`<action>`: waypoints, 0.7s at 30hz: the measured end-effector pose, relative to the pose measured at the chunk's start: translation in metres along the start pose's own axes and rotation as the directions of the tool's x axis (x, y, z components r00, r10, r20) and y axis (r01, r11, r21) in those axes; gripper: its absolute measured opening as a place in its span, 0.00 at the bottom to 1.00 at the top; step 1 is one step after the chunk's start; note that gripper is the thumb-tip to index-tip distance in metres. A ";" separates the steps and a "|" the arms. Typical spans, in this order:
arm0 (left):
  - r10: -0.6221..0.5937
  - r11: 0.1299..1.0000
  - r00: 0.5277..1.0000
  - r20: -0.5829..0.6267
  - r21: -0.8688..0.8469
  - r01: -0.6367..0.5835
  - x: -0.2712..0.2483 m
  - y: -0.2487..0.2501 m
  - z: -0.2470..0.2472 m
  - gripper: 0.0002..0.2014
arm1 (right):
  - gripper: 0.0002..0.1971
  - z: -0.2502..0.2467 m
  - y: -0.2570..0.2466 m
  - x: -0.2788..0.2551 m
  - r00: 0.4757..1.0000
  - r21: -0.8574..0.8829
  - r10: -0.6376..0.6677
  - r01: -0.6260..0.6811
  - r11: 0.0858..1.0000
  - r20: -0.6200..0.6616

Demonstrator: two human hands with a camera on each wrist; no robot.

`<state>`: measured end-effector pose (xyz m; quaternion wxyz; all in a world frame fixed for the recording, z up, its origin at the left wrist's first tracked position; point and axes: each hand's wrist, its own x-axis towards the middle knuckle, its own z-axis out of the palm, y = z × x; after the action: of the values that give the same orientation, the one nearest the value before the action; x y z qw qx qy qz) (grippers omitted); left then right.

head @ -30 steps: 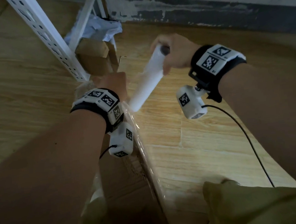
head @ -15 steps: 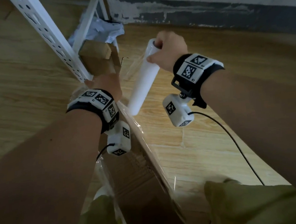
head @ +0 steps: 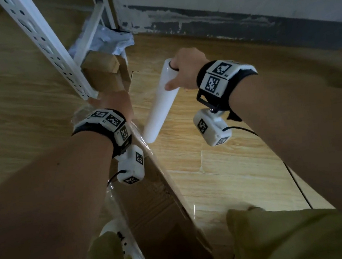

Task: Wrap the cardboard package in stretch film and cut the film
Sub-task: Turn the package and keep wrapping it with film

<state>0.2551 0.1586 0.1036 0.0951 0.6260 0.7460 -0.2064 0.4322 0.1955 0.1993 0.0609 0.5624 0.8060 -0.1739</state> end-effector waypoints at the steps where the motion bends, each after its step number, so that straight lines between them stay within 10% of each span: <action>1: -0.004 1.000 1.000 0.009 0.000 0.004 0.000 0.001 -0.001 0.15 | 0.26 -0.002 0.004 -0.003 1.000 -0.025 -0.006 0.007 1.000 0.005; 13: -0.117 0.989 0.993 0.025 -0.094 0.118 -0.007 -0.005 -0.009 0.14 | 0.04 -0.013 0.033 -0.027 0.991 -0.216 0.099 -0.116 0.969 -0.090; 17: -0.084 0.991 0.995 0.058 -0.099 0.089 -0.008 -0.010 -0.010 0.14 | 0.26 -0.008 0.022 -0.022 0.984 -0.048 0.174 -0.173 0.984 0.025; 21: -0.084 0.985 0.995 0.058 -0.145 0.091 -0.009 -0.013 -0.012 0.15 | 0.22 -0.009 0.020 -0.017 0.973 -0.019 0.229 -0.229 0.973 -0.014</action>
<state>0.2455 0.1538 0.1211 0.1514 0.5783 0.7833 -0.1708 0.4579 0.1898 0.2088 0.0818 0.6519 0.7380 -0.1540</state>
